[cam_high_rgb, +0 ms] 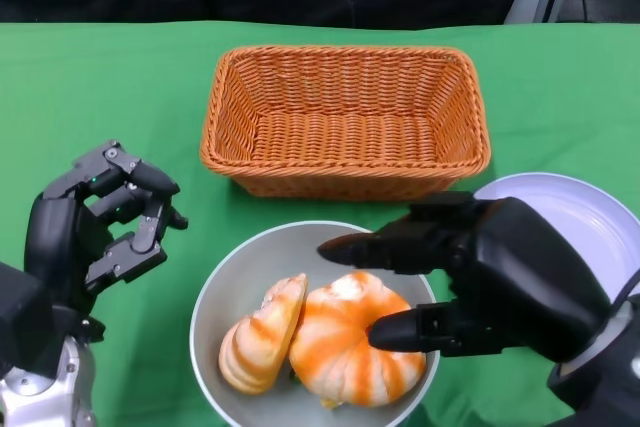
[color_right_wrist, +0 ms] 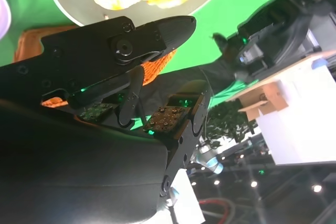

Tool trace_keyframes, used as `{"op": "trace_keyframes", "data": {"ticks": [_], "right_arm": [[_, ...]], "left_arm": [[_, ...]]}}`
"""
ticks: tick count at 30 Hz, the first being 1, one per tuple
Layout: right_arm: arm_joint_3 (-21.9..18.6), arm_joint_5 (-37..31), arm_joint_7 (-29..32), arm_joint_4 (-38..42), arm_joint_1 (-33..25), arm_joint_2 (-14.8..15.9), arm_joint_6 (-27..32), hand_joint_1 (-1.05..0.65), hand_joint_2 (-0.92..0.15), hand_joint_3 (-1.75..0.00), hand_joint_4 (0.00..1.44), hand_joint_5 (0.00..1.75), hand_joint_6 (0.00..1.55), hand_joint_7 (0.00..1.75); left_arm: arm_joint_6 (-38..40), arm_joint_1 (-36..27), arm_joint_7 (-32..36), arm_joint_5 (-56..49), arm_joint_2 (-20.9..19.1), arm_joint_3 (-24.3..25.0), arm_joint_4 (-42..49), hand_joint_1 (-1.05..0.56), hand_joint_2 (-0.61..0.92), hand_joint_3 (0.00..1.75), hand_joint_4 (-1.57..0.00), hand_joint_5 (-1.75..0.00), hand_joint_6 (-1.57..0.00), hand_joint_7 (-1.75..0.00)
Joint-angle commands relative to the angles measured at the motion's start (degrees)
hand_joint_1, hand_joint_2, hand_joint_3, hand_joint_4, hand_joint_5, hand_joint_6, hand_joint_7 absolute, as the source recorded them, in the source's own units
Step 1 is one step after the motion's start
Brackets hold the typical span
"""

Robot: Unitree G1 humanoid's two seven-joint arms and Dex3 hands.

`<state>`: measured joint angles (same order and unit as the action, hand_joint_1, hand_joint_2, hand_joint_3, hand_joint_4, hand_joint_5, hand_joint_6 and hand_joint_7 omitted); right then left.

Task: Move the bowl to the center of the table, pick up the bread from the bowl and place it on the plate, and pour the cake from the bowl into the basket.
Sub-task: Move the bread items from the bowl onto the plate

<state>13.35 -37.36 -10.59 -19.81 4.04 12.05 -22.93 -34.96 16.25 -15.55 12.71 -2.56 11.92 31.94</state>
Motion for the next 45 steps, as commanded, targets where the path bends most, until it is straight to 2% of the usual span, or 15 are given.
{"op": "trace_keyframes", "data": {"ticks": [1, 5, 10, 17, 23, 32, 34, 45], "right_arm": [[1.3, -3.7, 0.5, -2.0, 1.2, 0.1, 1.9, -0.74, -0.92, -0.01, 0.61, 0.43, 0.7, 0.01], [4.9, -8.4, -1.2, -2.2, 3.4, 0.0, 4.1, -0.74, -0.92, 0.0, 0.6, 0.34, 0.67, 0.0], [7.4, -10.9, -1.2, -0.5, 5.9, 0.2, 5.4, -0.75, -0.92, -0.02, 0.61, 0.3, 0.65, 0.0], [12.1, -17.6, 3.4, 6.3, 9.2, -0.5, 5.7, -0.77, -0.91, -0.02, 0.63, 0.28, 0.64, 0.0], [15.4, -23.2, 4.4, 7.4, 10.0, -0.9, 8.5, -0.8, -0.92, -0.03, 0.62, 0.24, 0.61, 0.0], [20.3, -27.0, 4.2, 9.7, 11.0, -1.4, 10.7, -0.83, -0.89, 0.0, 0.64, 0.19, 0.61, 0.0], [21.2, -28.1, 4.7, 10.3, 11.4, -1.8, 11.2, -0.85, -0.91, -0.01, 0.65, 0.18, 0.6, 0.0], [24.2, -30.7, 5.2, 11.5, 12.3, -4.0, 15.0, -0.83, -0.92, -0.04, 0.66, 0.16, 0.59, 0.0]], "left_arm": [[1.4, -0.3, 0.7, 1.2, -0.5, 0.6, -2.4, -0.07, 0.64, 0.94, -0.76, -1.51, -0.81, -1.23], [3.4, -1.1, 0.1, 2.2, -0.7, 0.3, -6.2, -0.06, 0.63, 0.95, -0.76, -1.51, -0.81, -1.22], [4.8, -1.4, 0.0, 2.0, -1.0, 0.1, -8.5, -0.08, 0.61, 0.93, -0.75, -1.5, -0.82, -1.21], [6.7, -1.1, -1.6, 3.7, -1.2, 0.1, -10.5, -0.1, 0.62, 0.88, -0.77, -1.43, -0.85, -1.1], [7.1, -1.4, -0.2, 2.5, -0.7, -0.3, -11.7, -0.11, 0.65, 0.85, -0.79, -1.4, -0.88, -1.06], [6.3, -1.0, 0.9, 1.2, -0.4, -0.1, -11.5, -0.12, 0.64, 0.86, -0.79, -1.43, -0.88, -1.09], [6.5, -1.0, 1.0, 1.1, -0.5, -0.2, -11.8, -0.11, 0.64, 0.88, -0.78, -1.44, -0.86, -1.11], [10.5, -1.5, 3.3, -0.6, -0.8, -0.6, -15.9, -0.09, 0.64, 0.92, -0.78, -1.46, -0.83, -1.18]]}}
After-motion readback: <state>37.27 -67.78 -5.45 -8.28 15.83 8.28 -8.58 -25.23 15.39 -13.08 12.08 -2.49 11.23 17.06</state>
